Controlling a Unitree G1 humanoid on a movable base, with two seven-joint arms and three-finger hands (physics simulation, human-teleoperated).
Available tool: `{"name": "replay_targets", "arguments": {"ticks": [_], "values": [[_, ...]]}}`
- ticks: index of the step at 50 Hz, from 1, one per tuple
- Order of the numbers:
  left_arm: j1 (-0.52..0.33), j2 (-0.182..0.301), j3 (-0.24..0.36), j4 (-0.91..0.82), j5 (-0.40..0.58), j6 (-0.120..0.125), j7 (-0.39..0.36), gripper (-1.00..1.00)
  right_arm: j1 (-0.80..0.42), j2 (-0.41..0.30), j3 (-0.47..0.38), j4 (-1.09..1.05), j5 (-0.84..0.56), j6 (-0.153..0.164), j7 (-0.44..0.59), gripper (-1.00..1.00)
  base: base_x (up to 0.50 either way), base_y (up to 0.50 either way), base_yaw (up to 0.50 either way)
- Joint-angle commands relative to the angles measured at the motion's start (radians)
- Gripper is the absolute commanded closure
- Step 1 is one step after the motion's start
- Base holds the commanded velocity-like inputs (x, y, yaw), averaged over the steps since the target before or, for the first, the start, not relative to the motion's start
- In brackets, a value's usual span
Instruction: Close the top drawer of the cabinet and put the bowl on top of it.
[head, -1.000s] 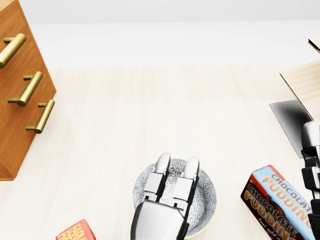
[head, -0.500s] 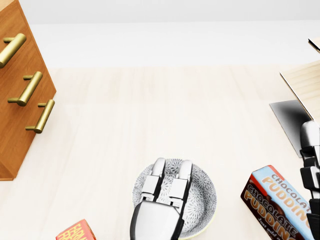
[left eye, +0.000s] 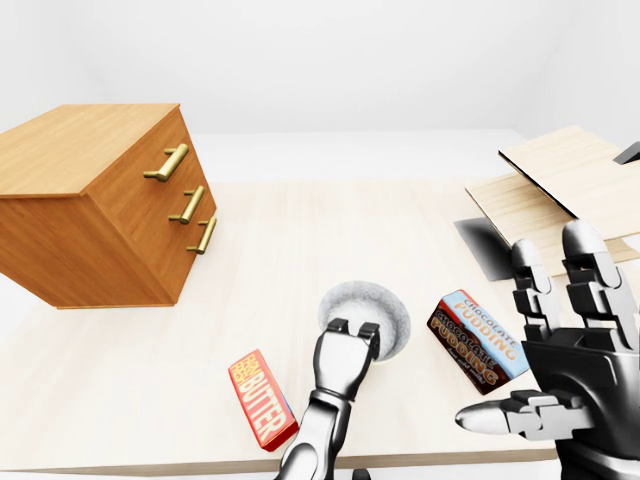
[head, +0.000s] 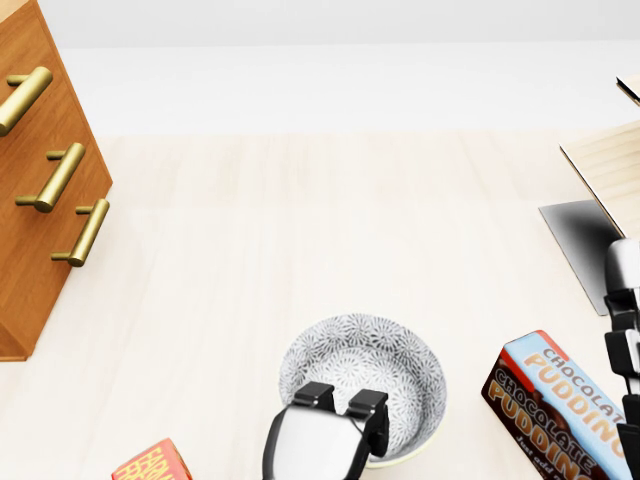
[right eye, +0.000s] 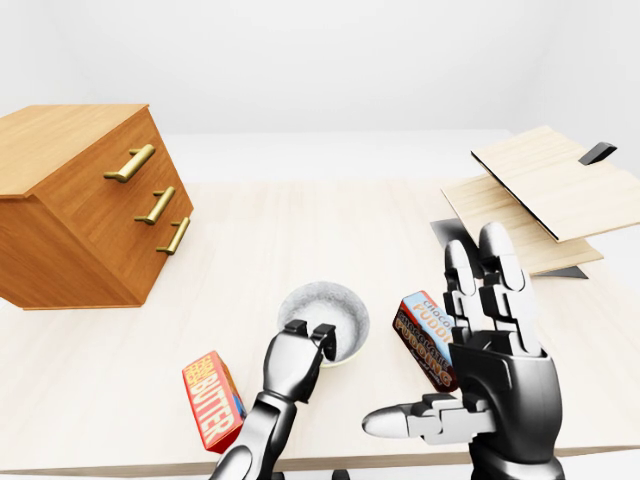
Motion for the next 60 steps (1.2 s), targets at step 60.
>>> {"name": "replay_targets", "arguments": {"ticks": [60], "values": [[-0.032,0.039,0.134,-0.675,0.22,0.0,-0.485,1.0,0.026,-0.007,0.052,0.012,-0.027,0.0,-0.005,-1.0,0.0,0.0,0.0]]}}
